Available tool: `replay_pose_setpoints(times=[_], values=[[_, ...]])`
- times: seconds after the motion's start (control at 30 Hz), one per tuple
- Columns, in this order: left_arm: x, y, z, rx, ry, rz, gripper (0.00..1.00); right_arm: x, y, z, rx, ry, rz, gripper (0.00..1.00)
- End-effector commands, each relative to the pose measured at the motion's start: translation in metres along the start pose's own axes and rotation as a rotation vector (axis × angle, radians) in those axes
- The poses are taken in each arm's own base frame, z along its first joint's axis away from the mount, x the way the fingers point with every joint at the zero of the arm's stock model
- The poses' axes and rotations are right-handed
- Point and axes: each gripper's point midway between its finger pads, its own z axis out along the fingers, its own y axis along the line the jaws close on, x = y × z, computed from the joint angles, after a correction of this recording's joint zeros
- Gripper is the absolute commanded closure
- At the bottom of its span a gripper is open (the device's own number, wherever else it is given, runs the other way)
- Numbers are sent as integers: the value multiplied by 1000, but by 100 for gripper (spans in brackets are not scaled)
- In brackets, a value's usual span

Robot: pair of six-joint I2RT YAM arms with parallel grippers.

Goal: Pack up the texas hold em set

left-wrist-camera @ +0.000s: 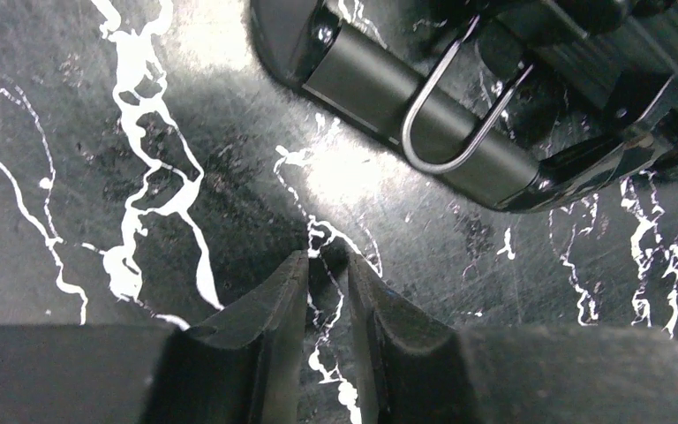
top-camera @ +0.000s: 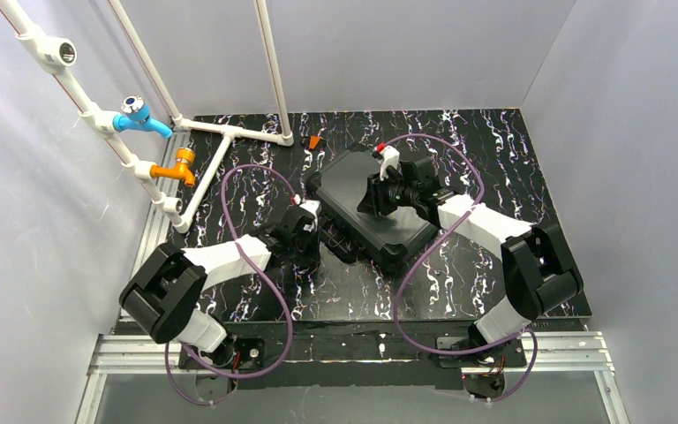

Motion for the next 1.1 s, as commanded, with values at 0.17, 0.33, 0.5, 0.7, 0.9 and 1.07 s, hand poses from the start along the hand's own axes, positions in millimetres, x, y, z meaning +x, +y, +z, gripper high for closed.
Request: replay_pose_setpoints(times=[0.17,0.33,0.5,0.7,0.9,1.07], values=[[-20,-9,13,18,-25,-6,97,82,-15,-10,62,241,73,63],[-23,-8,18,10,-27,-9,100,86,-15,-12,66,247,72,63],[-27,-14,22,27,-27,-13,100,88,-16,-12,65,254,74,63],[-36,-20,23,44,-34,-15,100,89,-16,-11,65,258,77,63],[-47,-25,21,54,-53,-14,100,92,-17,-11,66,265,78,64],[-53,-28,16,63,-71,-13,100,93,-17,-10,63,268,81,64]])
